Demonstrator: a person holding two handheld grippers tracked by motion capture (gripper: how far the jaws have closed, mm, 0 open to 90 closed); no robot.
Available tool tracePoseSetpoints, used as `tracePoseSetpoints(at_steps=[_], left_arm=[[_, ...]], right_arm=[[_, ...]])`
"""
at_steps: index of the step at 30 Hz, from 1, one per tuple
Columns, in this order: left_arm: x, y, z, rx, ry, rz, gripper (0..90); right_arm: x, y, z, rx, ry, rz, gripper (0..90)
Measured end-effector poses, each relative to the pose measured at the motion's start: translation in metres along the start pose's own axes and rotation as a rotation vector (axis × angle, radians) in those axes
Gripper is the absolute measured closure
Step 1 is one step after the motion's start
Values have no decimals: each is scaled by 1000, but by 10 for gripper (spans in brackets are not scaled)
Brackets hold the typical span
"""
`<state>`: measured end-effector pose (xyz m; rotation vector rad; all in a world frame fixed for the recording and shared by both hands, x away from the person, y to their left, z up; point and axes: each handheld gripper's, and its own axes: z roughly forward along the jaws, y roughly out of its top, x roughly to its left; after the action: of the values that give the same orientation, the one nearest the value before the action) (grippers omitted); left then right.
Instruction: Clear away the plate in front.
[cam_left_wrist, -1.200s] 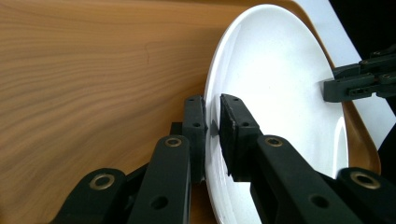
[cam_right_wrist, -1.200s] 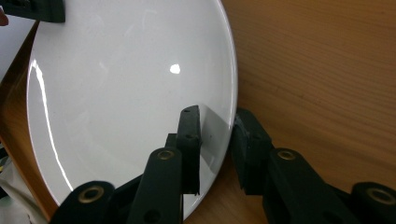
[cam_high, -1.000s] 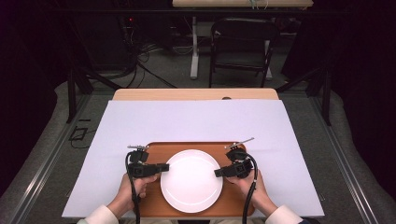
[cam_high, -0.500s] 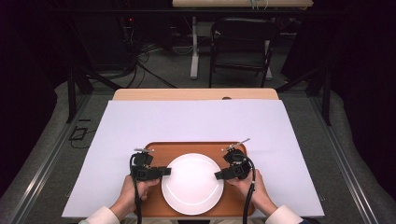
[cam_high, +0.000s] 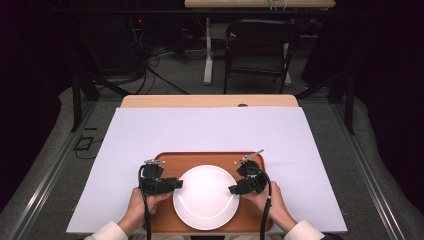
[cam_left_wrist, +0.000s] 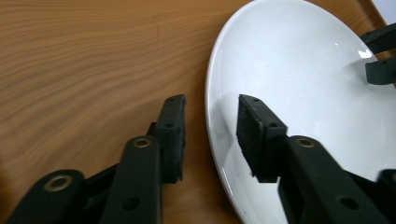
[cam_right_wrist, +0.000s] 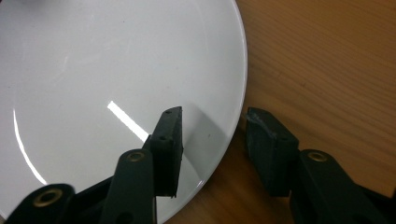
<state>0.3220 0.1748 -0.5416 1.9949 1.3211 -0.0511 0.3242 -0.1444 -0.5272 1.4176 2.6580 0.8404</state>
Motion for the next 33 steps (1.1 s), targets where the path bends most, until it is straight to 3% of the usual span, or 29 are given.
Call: tracePoseSetpoints(at_steps=[4,8,11,15,19,23,26,33], left_arm=[[0,4,-7,-18,9,-3,504],[-3,11,-17,-42,29,28,387],[-6,18,-29,-68,41,75,323],[-11,23,-44,-94,49,167,216],[-12,23,-58,-121,72,228,167],[-10,23,-73,-152,107,271,143],[-7,20,-84,-153,110,262,80],[5,7,-112,-222,136,253,33]], right_arm=[[-1,1,-5,-21,6,-11,391],[-4,3,-12,-61,44,-39,277],[-6,6,-19,-87,57,-47,158],[-6,10,-31,-137,74,-92,71],[-7,11,-43,-182,78,-129,18],[-9,10,-58,-215,50,-173,0],[-11,6,-74,-248,34,-202,0],[-20,-15,-104,-335,-5,-227,0]])
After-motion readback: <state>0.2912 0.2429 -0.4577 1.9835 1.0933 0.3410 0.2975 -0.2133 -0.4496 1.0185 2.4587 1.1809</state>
